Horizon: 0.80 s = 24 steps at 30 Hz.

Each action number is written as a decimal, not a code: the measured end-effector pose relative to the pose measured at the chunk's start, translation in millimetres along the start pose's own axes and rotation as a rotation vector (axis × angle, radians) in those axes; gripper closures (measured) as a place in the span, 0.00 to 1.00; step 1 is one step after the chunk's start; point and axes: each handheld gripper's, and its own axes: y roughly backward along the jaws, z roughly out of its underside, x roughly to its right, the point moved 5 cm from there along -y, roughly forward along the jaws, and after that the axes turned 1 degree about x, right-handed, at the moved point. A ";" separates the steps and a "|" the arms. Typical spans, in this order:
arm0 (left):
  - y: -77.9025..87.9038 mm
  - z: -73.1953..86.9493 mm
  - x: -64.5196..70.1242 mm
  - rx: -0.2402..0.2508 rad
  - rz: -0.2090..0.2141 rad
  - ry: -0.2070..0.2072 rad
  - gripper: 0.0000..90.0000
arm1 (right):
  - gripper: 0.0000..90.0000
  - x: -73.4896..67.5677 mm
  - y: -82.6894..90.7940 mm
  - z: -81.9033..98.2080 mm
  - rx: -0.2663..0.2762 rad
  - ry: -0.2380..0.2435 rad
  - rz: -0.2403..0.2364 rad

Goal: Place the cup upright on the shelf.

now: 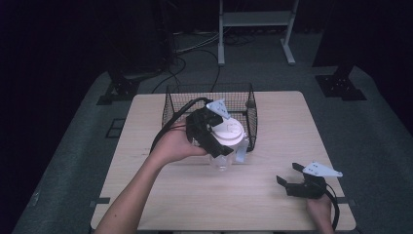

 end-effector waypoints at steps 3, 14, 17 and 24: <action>4.7 -12.5 -8.4 0.003 -0.004 0.002 0.06 | 0.14 0.2 0.1 -0.1 0.002 -0.001 -0.001; 10.2 -35.3 -31.9 -0.016 -0.021 0.016 0.06 | 0.14 0.9 0.3 -0.3 0.007 0.001 -0.002; 11.4 -39.3 -39.0 -0.024 -0.028 0.024 0.06 | 0.14 0.8 0.4 -0.3 0.008 -0.002 -0.003; 12.4 -43.4 -56.3 -0.041 -0.045 0.042 0.06 | 0.14 0.5 0.5 -0.3 0.008 -0.006 -0.004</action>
